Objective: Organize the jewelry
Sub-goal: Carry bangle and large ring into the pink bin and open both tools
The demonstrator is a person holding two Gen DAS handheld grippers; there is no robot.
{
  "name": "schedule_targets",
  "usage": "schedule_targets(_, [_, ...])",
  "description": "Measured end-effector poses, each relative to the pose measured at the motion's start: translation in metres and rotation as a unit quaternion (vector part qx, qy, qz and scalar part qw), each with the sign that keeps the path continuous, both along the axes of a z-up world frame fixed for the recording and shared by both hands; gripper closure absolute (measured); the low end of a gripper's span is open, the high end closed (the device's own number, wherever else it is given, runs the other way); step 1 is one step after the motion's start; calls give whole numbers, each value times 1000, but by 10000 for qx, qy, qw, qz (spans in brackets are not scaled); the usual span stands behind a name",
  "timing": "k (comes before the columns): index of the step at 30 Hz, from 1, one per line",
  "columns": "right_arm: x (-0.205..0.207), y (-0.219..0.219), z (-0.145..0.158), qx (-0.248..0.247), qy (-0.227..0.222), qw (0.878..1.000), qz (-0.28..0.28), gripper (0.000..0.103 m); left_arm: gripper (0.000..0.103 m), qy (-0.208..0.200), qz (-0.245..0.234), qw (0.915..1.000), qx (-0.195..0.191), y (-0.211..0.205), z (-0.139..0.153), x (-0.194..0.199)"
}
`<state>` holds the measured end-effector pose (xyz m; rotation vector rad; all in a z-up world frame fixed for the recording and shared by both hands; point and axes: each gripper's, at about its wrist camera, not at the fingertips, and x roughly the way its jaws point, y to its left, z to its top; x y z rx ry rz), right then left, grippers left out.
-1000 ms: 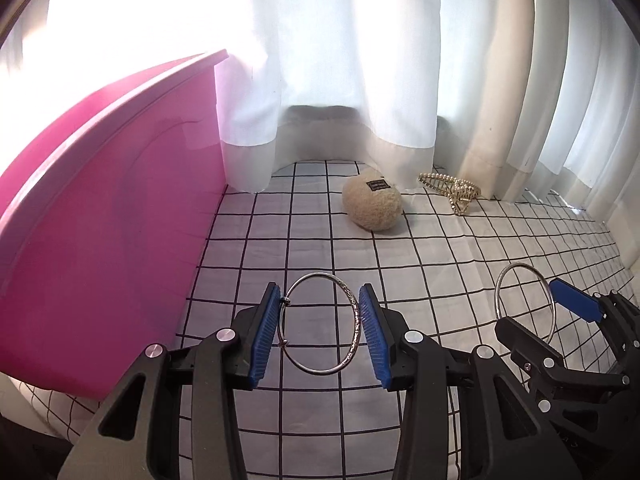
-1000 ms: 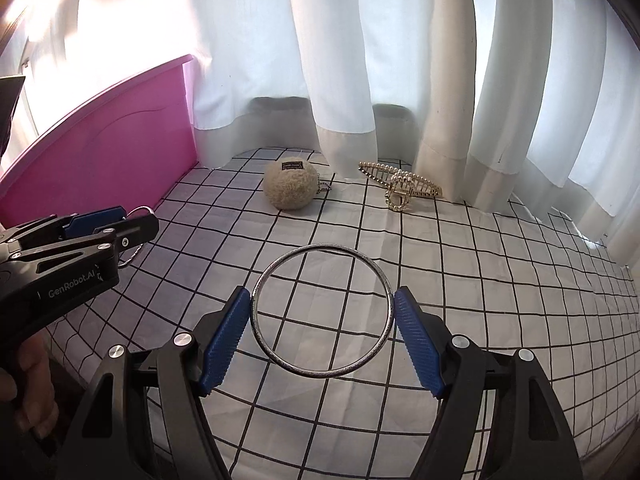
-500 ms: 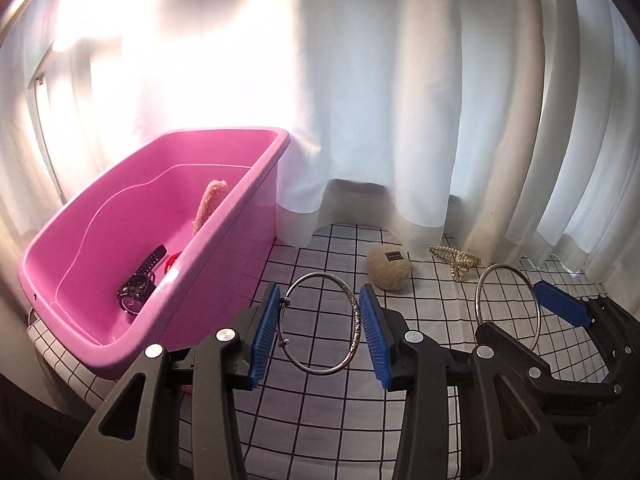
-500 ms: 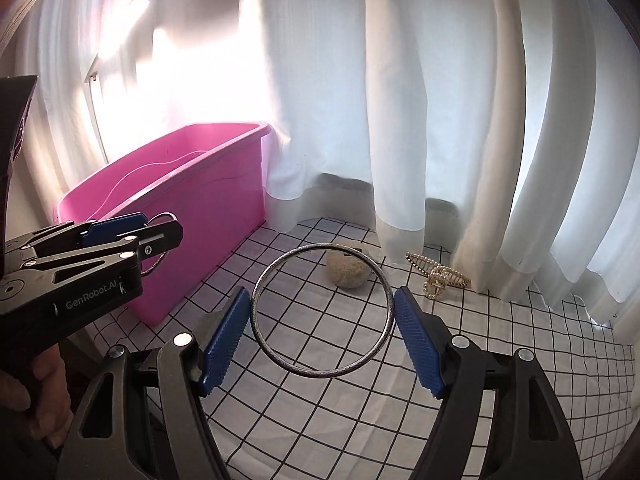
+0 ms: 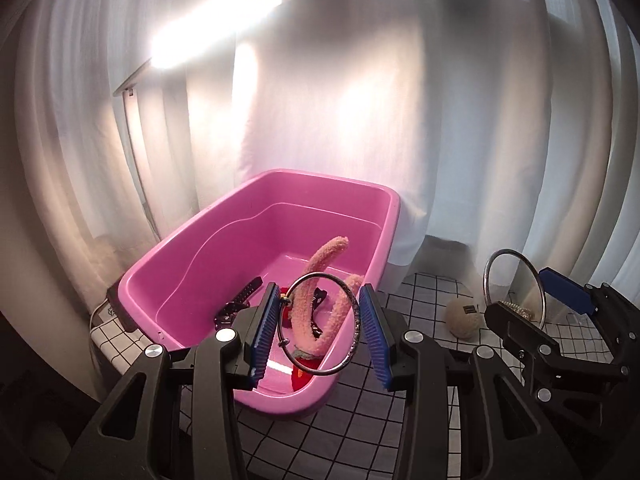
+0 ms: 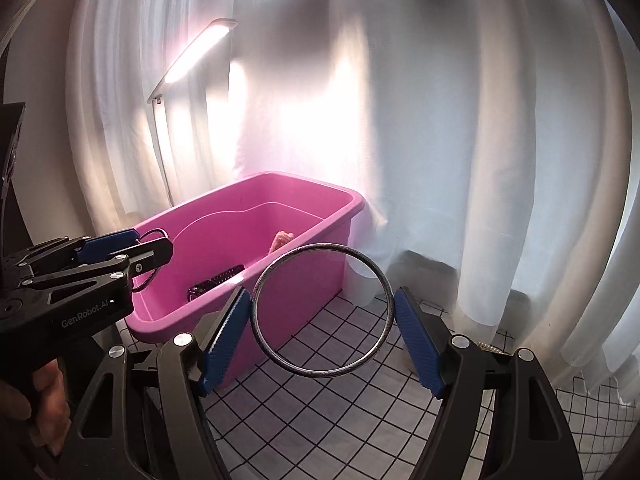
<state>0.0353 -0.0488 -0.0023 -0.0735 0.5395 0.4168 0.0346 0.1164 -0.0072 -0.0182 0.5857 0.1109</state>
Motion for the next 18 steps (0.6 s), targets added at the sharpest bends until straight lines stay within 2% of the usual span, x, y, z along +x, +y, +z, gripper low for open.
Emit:
schedule_targets(9, [35, 62, 17, 6, -124, 9992, 372, 32, 63, -39, 316, 9995, -36, 68, 18, 30])
schedule_targets(18, [81, 124, 15, -43, 58, 9993, 362, 32, 63, 185, 308, 9993, -55, 122, 5, 71])
